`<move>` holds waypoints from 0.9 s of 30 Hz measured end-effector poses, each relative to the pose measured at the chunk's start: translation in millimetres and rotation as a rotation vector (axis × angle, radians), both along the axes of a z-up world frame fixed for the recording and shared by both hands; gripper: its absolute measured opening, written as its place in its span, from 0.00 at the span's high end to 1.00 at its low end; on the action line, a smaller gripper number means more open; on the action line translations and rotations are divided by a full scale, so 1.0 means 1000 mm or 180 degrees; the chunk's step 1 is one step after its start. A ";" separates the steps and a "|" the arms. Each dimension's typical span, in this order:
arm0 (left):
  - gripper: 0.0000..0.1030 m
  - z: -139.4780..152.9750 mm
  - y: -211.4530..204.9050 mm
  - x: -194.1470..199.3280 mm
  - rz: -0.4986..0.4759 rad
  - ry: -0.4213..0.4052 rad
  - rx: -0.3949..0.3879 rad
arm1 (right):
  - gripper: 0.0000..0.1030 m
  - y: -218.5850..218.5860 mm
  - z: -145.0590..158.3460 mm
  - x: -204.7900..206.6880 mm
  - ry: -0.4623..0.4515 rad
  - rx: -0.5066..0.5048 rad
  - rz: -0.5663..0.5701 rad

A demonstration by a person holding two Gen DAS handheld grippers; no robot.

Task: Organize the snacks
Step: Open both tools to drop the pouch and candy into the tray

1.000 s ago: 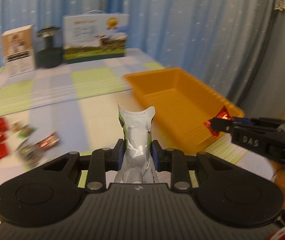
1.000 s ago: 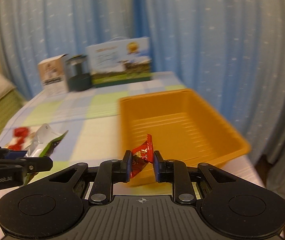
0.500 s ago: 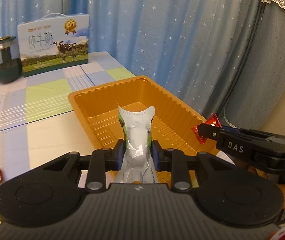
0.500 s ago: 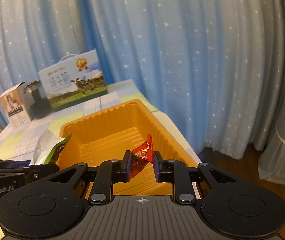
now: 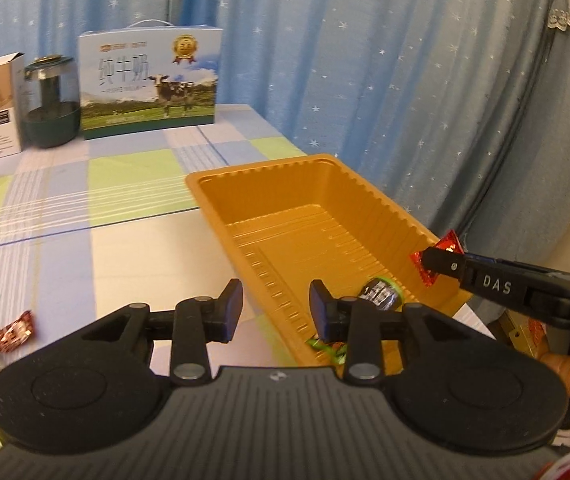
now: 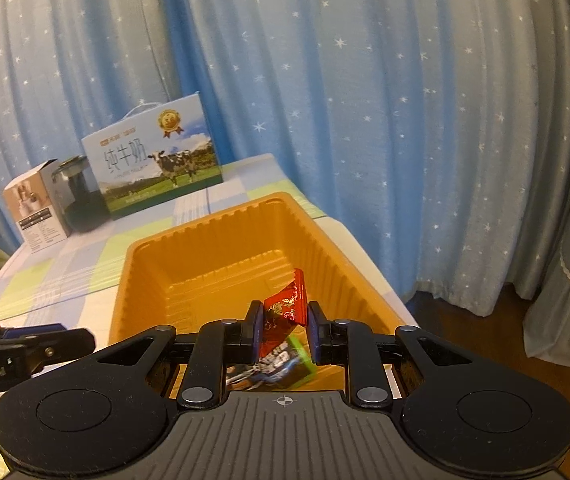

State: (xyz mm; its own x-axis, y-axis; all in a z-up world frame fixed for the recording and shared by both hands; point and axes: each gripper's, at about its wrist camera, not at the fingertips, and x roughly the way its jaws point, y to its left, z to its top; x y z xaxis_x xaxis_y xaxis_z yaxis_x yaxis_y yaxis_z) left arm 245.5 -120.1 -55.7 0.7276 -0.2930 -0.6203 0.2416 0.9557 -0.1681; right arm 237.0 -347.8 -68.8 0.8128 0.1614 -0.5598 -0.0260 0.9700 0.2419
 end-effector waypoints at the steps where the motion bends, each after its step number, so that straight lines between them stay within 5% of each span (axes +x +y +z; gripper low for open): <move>1: 0.68 0.000 0.002 -0.002 0.0014 -0.0004 -0.0001 | 0.78 0.001 0.000 0.000 -0.0005 -0.0004 0.0007; 4: 0.67 0.001 0.009 -0.008 0.0056 -0.0010 -0.0002 | 0.77 0.005 0.001 0.000 -0.0044 0.0025 0.0076; 6: 0.65 0.002 0.013 -0.011 0.0067 -0.0013 0.0008 | 0.57 0.006 0.002 -0.001 -0.0066 0.0029 0.0065; 7: 0.65 0.002 0.015 -0.013 0.0071 -0.0011 0.0019 | 0.34 0.005 0.002 -0.001 -0.0089 0.0056 0.0049; 8: 0.65 0.002 0.017 -0.015 0.0075 -0.0012 0.0028 | 0.29 0.004 0.004 -0.003 -0.0134 0.0095 0.0009; 16: 0.64 0.004 0.047 -0.035 0.0252 -0.0021 0.0086 | 0.29 0.010 0.020 -0.010 -0.0308 0.0116 -0.0063; 27: 0.60 0.005 0.112 -0.077 0.0658 0.0009 0.0224 | 0.29 0.070 0.031 -0.022 -0.0438 -0.0036 0.0434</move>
State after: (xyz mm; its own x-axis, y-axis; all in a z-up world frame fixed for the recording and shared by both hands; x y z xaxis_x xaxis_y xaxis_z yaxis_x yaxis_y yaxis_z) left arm 168.6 -7.9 -51.2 0.7660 -0.0938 -0.6360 0.0390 0.9943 -0.0996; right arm 214.9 -277.4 -37.9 0.8528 0.2697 -0.4472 -0.1895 0.9578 0.2162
